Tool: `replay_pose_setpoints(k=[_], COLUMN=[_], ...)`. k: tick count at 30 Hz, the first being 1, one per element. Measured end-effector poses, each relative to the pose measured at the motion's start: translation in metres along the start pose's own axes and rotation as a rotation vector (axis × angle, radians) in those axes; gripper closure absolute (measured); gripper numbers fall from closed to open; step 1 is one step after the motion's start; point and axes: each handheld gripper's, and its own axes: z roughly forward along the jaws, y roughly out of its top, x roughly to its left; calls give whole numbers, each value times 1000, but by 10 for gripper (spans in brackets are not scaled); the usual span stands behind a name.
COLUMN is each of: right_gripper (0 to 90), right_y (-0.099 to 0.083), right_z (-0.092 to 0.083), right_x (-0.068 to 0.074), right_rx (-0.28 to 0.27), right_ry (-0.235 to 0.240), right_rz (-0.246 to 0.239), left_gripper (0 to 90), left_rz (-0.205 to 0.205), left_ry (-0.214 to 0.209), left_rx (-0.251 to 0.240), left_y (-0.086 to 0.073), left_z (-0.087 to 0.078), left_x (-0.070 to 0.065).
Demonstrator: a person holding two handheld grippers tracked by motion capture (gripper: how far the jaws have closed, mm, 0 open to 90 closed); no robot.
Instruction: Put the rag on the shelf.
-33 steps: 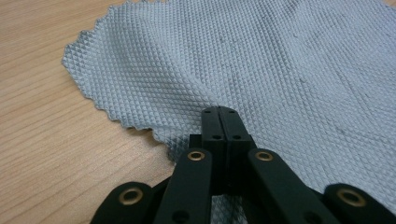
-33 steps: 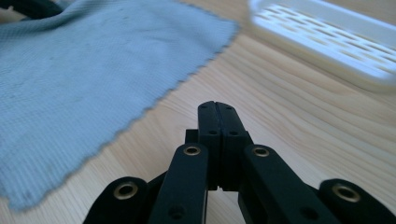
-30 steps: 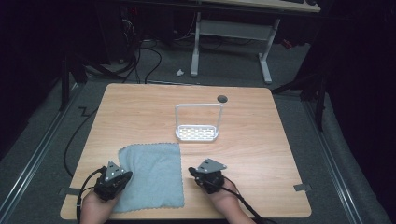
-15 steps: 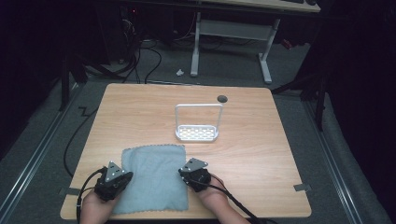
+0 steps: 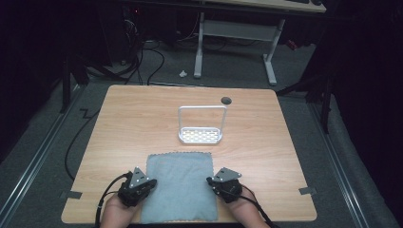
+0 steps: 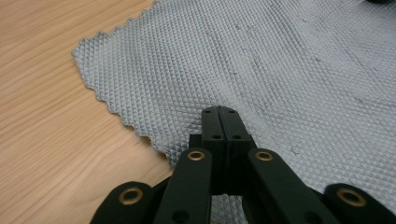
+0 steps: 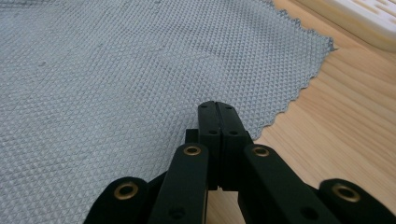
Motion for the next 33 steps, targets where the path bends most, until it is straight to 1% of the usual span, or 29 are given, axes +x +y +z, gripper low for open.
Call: replay_pose_setpoints(k=[3,6,8,10,14,15,16,17,19,20,24,27,28,29,30,31,33], right_gripper=[900,900,900,900,900,900,900,900,900,900,900,900,900,900,900,900,900], right_y=[-10,-18,-22,-26,-35,-37,-39,-40,-42,-42,-42,-42,-42,-42,-42,-42,-40], right_z=[-9,-17,-21,-26,-35,-36,-37,-38,-40,-40,-41,-42,-42,-42,-43,-45,-49], right_x=[-9,-16,-19,-22,-25,-26,-26,-25,-23,-23,-20,-21,-21,-21,-22,-23,-26], right_rx=[2,2,5,10,13,9,5,2,-2,0,6,7,8,8,-8,-32,-78], right_ry=[-14,-24,-31,-40,-60,-64,-66,-67,-70,-77,-84,-82,-81,-76,-67,-60,-68], right_rz=[20,45,49,49,55,63,69,80,86,70,70,72,74,77,86,100,117], left_gripper=[898,898,898,898,897,898,898,897,897,898,897,897,892,860,843,831,787], left_rz=[4,21,29,38,75,75,90,95,91,93,90,69,63,63,56,39,-6], left_ry=[-26,-51,-69,-83,-105,-105,-109,-110,-114,-116,-116,-121,-118,-110,-99,-89,-61], left_rx=[-6,-4,-2,-4,-1,-1,-1,1,-1,0,-3,-10,-13,-17,-28,-39,-64], left_y=[5,10,12,14,18,18,17,17,16,16,14,12,12,12,11,11,13], left_z=[6,11,14,17,20,20,20,20,19,19,17,16,16,15,14,13,11], left_x=[-7,-15,-19,-24,-33,-33,-36,-37,-37,-36,-36,-34,-34,-33,-31,-27,-18])
